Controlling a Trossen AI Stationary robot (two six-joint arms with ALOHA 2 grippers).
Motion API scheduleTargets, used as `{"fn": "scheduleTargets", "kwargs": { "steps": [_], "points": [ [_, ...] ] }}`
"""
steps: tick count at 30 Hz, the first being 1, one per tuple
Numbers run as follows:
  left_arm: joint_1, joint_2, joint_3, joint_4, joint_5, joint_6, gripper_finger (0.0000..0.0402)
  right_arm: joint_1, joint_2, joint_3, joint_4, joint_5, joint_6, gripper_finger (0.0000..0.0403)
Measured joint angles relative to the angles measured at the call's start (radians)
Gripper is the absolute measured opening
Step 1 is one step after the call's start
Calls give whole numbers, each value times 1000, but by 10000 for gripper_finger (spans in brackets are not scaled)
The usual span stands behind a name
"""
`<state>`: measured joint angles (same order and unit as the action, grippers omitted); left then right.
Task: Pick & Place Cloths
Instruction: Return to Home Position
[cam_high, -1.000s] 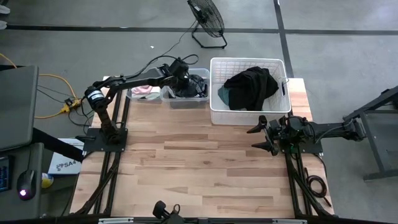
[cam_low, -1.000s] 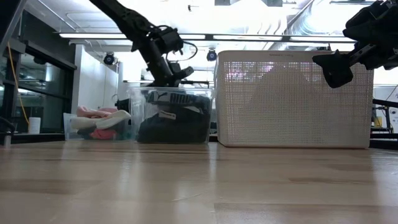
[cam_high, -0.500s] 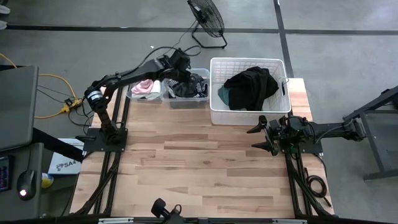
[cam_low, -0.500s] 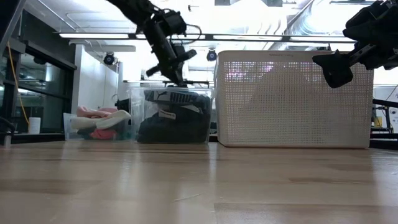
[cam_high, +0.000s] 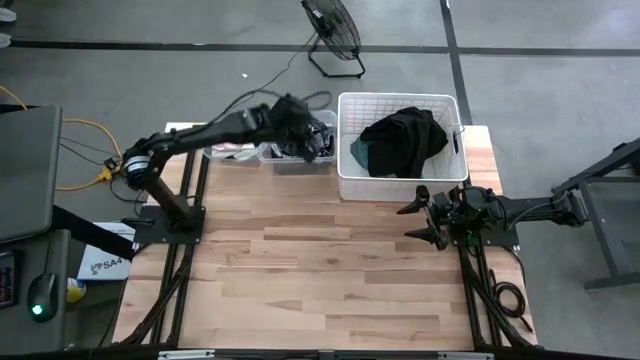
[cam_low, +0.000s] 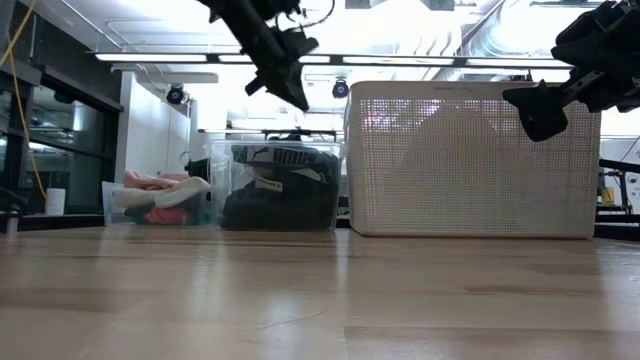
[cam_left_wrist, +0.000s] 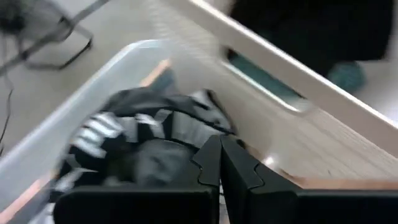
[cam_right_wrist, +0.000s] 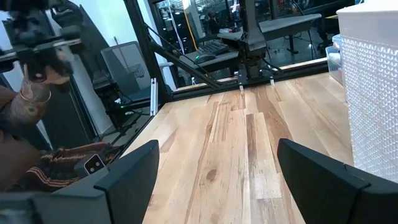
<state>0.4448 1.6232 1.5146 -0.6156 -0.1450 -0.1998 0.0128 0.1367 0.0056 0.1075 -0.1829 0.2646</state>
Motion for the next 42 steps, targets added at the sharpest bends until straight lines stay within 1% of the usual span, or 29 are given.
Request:
{"fn": "scheduleTargets", "kwargs": {
  "steps": [2,5,7,12,15,17,21,23,27,33,37,42],
  "points": [
    [-39,-46,-80,82,8,18,0,0,0,0,0,0,0,318],
    [-94,-123,-223,241,53,30,0,0,0,0,0,0,0,318],
    [-137,-175,-316,356,82,65,0,0,0,0,0,0,0,318],
    [-229,-309,-549,556,118,130,0,0,0,0,0,0,0,318],
    [-266,-387,-663,656,121,148,0,0,0,0,0,0,0,318],
    [-272,-443,-733,690,160,154,0,0,0,0,0,0,0,318],
    [-268,-550,-854,765,325,181,0,0,0,0,0,0,0,318],
    [-269,-604,-915,794,373,199,0,0,0,0,0,0,0,318],
    [-269,-736,-1032,839,379,216,0,0,3,0,2,0,0,318],
    [-269,-935,-1207,907,354,201,0,0,6,0,-2,0,0,318],
    [-269,-1040,-1308,920,351,178,0,0,6,0,-2,0,0,318],
    [-269,-1149,-1415,994,351,161,0,0,6,0,-1,0,0,318]
  ]
}}
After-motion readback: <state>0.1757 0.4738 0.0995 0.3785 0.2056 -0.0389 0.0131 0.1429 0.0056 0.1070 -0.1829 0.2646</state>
